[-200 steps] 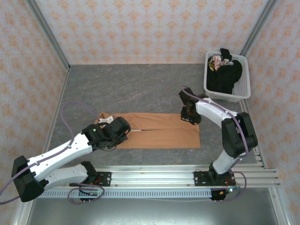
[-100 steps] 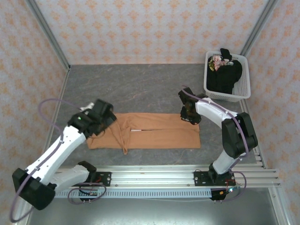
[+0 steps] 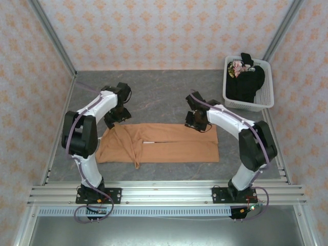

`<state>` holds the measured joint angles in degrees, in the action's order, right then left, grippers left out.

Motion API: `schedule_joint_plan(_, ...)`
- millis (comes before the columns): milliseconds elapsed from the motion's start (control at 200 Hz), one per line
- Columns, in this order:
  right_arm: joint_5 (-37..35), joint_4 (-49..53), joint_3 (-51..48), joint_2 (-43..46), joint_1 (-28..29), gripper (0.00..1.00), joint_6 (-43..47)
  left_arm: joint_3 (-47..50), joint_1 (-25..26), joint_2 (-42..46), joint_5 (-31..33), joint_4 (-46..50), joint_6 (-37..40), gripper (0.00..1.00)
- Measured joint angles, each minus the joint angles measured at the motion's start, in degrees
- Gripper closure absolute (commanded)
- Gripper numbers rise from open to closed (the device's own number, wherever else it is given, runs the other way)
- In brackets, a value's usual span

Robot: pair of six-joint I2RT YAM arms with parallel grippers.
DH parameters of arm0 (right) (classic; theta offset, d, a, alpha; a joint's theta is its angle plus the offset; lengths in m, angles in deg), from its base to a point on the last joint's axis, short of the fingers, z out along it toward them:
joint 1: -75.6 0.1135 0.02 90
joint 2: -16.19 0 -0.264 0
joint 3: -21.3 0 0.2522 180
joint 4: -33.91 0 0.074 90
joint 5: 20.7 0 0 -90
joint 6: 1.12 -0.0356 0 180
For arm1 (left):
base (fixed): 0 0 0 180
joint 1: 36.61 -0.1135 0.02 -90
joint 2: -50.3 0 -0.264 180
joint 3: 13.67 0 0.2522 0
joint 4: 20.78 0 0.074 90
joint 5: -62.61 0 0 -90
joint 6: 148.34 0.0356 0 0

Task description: Fold and stack the t-shirts

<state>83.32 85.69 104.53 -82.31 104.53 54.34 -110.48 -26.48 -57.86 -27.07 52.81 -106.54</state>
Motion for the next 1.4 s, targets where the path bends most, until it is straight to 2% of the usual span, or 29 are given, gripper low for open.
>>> schedule_joint_plan(255,2.1,-2.0,2.8,-11.2,1.0,0.70,-3.9,0.0,0.3,-1.7,3.5,0.3,1.9,0.42)
schedule_joint_plan(345,1.4,-1.3,4.4,-11.6,0.9,0.70,-4.6,0.2,0.2,-3.4,4.3,0.0,2.4,0.47)
schedule_joint_plan(465,0.6,-0.8,4.7,-12.3,0.9,0.71,-5.2,1.6,-0.7,-5.2,4.7,-1.1,3.4,0.49)
schedule_joint_plan(666,0.0,-0.5,4.8,-12.5,1.0,0.71,-6.0,3.0,-4.3,-6.0,6.2,-2.1,4.9,0.58)
schedule_joint_plan(986,-0.5,0.0,5.0,-12.7,1.2,0.71,-6.4,6.2,-11.3,-4.1,7.5,-3.5,7.2,0.65)
schedule_joint_plan(1046,-0.5,0.2,5.1,-12.7,1.2,0.71,-6.4,7.7,-12.3,-2.8,7.9,-3.9,7.3,0.70)
schedule_joint_plan(1206,-0.7,0.3,5.2,-12.8,1.3,0.71,-6.4,10.6,-15.2,1.7,7.7,-3.9,7.7,0.90)
schedule_joint_plan(1316,-0.7,0.3,5.2,-12.8,1.3,0.71,-6.4,10.7,-16.4,3.6,7.4,-4.1,7.6,0.90)
schedule_joint_plan(1401,-0.7,0.5,5.2,-12.8,1.3,0.71,-6.4,11.2,-16.6,5.7,7.5,-4.2,7.2,0.75)
